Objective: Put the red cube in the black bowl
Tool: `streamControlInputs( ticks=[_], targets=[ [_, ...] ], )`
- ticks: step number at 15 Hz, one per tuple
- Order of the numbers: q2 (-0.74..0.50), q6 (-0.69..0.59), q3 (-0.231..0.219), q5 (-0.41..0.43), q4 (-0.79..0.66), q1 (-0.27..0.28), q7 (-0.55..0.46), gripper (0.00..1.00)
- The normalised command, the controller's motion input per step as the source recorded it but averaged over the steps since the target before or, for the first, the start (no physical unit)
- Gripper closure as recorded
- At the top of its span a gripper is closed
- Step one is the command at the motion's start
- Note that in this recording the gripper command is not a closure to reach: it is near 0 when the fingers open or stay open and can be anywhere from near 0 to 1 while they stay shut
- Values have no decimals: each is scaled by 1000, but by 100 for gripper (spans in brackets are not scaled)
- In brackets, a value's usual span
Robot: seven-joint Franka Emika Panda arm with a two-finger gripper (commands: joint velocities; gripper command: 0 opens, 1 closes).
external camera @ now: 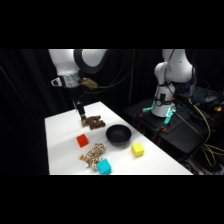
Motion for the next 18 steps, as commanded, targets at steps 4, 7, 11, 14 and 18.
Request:
streamControlInputs(
  ticks=[4, 7, 11, 14, 18],
  targets=[
    [253, 223, 64, 44, 250, -95, -183, 0],
    [231, 246, 80, 47, 182, -91, -167, 0],
    [201, 248, 66, -9, 132, -82, -138, 0],
    [181, 227, 78, -5, 93, -98, -139, 0],
    [144, 187, 106, 26, 62, -106, -136, 0]
  ],
)
